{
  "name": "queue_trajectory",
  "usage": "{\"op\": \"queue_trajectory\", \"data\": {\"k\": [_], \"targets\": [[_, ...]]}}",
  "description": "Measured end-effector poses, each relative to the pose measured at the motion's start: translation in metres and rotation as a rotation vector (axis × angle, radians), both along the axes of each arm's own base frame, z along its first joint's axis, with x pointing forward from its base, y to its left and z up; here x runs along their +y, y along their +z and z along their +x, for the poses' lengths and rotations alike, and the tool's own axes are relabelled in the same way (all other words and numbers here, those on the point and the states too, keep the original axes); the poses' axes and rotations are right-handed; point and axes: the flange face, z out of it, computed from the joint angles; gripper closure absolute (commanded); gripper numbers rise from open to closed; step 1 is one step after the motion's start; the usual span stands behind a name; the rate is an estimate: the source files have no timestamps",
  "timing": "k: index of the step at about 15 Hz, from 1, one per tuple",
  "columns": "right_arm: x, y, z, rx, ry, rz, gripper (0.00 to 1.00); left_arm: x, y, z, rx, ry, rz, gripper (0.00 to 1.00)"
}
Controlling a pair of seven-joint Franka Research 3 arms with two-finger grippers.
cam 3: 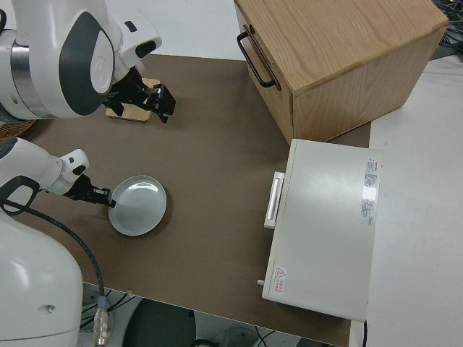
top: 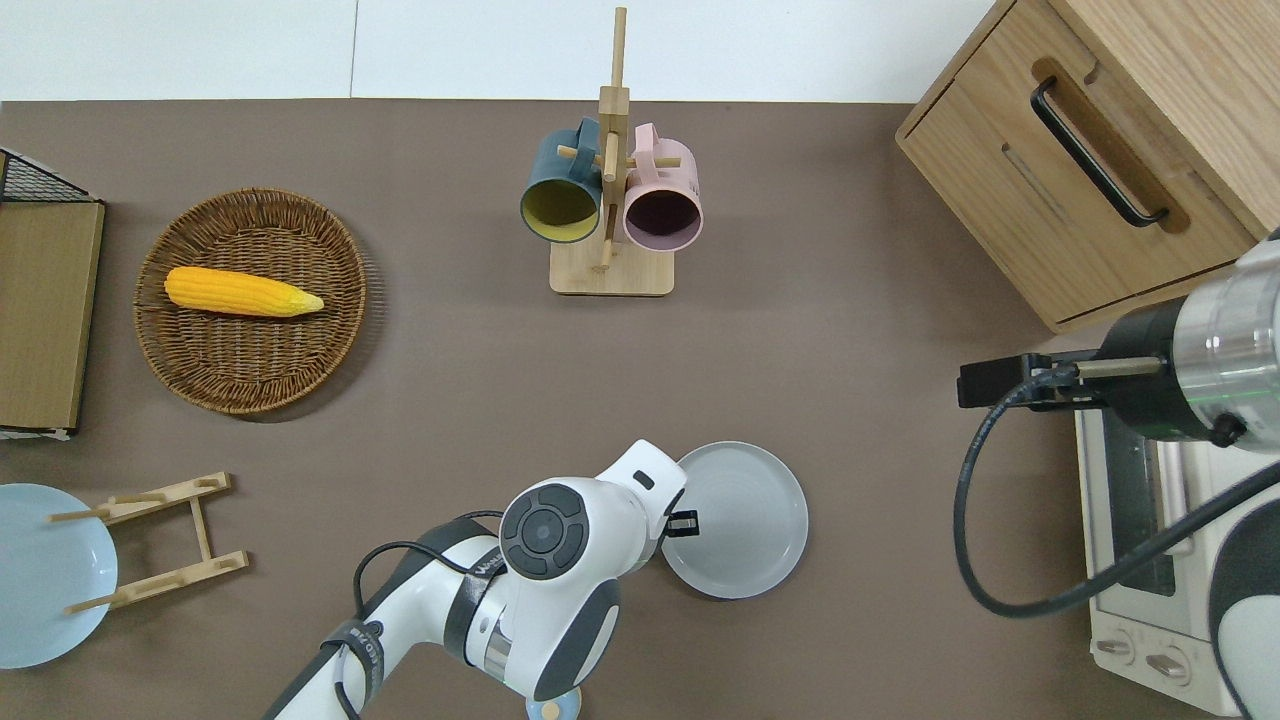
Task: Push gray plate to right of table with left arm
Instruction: 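Push the gray plate with the left gripper away from the basket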
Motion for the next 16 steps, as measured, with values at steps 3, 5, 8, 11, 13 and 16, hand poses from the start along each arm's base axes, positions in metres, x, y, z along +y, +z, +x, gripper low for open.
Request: {"op": "queue_trajectory", "data": {"k": [3,5,8,11,13,16], "targets": [[0.000,0.000,0.000,0.000,0.000,0.000,0.005,-0.015,-0.001,0.001,-0.008,0.008,-0.014,1.00],[0.000,0.000,0.000,0.000,0.000,0.000,0.005,-0.022,-0.001,0.002,-0.009,0.006,-0.019,1.00],[0.000,0.000,0.000,0.000,0.000,0.000,0.005,-0.029,-0.001,0.003,-0.007,0.021,-0.028,0.89],[0.000,0.000,0.000,0.000,0.000,0.000,0.005,-0.030,-0.005,0.002,-0.002,0.028,-0.028,0.53],[0.000,0.000,0.000,0.000,0.000,0.000,0.005,-0.033,-0.005,0.003,0.000,0.029,-0.033,0.21],[0.000,0.000,0.000,0.000,0.000,0.000,0.005,-0.034,-0.006,0.004,0.021,0.027,-0.024,0.02]]}}
